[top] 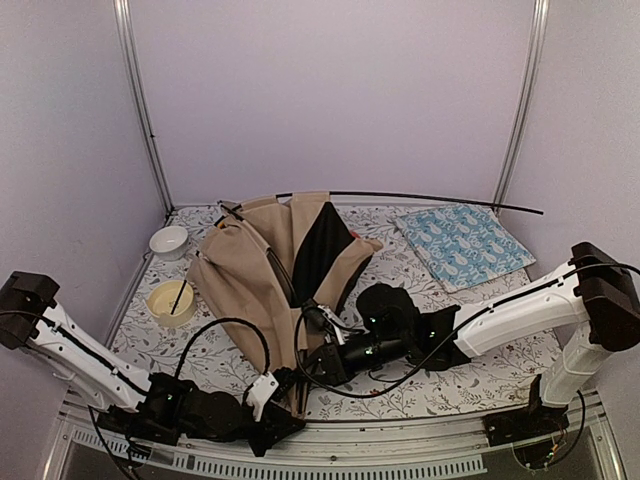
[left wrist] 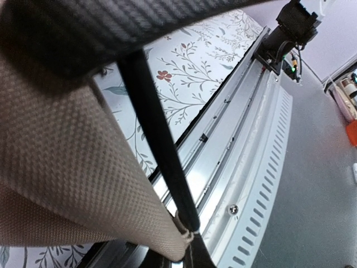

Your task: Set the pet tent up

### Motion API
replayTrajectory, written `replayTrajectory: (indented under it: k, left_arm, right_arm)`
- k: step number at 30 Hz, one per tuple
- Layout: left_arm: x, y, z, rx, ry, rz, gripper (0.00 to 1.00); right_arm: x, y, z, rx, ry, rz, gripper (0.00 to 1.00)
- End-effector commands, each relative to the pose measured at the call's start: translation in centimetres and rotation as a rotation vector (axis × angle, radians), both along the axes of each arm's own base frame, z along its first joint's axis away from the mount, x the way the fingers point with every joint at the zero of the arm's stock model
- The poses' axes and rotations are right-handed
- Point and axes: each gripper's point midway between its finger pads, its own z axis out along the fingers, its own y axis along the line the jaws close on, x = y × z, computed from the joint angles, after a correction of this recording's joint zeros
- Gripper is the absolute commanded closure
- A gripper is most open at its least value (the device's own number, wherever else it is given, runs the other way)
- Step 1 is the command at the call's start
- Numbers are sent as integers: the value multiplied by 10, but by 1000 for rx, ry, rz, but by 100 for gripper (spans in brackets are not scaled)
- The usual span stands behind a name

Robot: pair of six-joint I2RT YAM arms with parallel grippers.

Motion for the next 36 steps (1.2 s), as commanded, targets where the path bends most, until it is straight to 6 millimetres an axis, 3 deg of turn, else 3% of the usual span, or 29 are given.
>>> replayTrajectory:
  k: [1,13,36]
  left_arm:
    - [-78,8,-19,90,168,-347,100]
    - [-86,8,-26,112,177,-377,100]
    - [-87,10,-17,74,174,-377,100]
  right_arm:
    - [99,-7,84,262,-128,-352,100]
    - [108,-2,98,306,-123,-357,100]
    - [109,1,72,264,-106,-358,100]
